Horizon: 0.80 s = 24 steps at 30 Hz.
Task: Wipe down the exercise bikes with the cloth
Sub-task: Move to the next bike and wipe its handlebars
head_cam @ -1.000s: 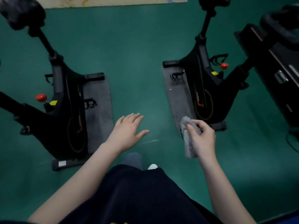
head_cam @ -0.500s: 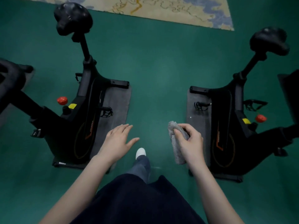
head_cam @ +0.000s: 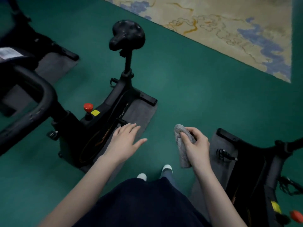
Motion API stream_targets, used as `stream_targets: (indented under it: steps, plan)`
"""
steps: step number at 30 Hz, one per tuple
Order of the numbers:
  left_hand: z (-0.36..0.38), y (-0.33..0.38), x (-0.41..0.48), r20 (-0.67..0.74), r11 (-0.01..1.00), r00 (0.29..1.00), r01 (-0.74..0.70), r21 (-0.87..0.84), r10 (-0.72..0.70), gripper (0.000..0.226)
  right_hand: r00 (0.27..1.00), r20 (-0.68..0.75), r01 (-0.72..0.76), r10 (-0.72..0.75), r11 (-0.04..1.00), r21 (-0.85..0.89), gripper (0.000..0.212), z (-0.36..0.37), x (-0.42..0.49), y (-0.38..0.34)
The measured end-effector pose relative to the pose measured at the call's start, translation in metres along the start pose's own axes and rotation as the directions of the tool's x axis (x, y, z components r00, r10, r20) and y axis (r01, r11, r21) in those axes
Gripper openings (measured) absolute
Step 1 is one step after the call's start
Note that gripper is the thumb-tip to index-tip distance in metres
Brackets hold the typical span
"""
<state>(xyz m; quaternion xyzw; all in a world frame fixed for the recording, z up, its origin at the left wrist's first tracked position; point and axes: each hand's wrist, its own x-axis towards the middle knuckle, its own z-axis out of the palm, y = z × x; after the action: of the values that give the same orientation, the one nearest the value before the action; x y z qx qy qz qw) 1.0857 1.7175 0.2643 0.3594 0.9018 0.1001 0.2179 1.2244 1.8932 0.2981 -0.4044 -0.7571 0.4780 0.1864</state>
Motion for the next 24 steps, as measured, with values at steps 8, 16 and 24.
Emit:
stream_targets:
  steps: [8, 16, 24]
  plan:
    - [-0.012, -0.018, 0.018, -0.081, 0.928, 0.931, 0.342, -0.146, -0.355, 0.067, 0.914, 0.374, 0.164, -0.158, 0.986, 0.014, 0.017, 0.049, 0.094, -0.037]
    - [-0.023, 0.005, 0.034, -0.154, 0.708, 0.702, 0.631, -0.318, -0.695, 0.097, 0.661, 0.675, 0.357, -0.328, 0.929, 0.102, 0.017, 0.089, 0.184, -0.081]
    - [-0.014, 0.027, 0.004, -0.204, 0.443, 0.394, 0.773, -0.454, -0.896, 0.092, 0.308, 0.858, 0.46, -0.411, 0.854, 0.243, 0.014, 0.136, 0.184, -0.119]
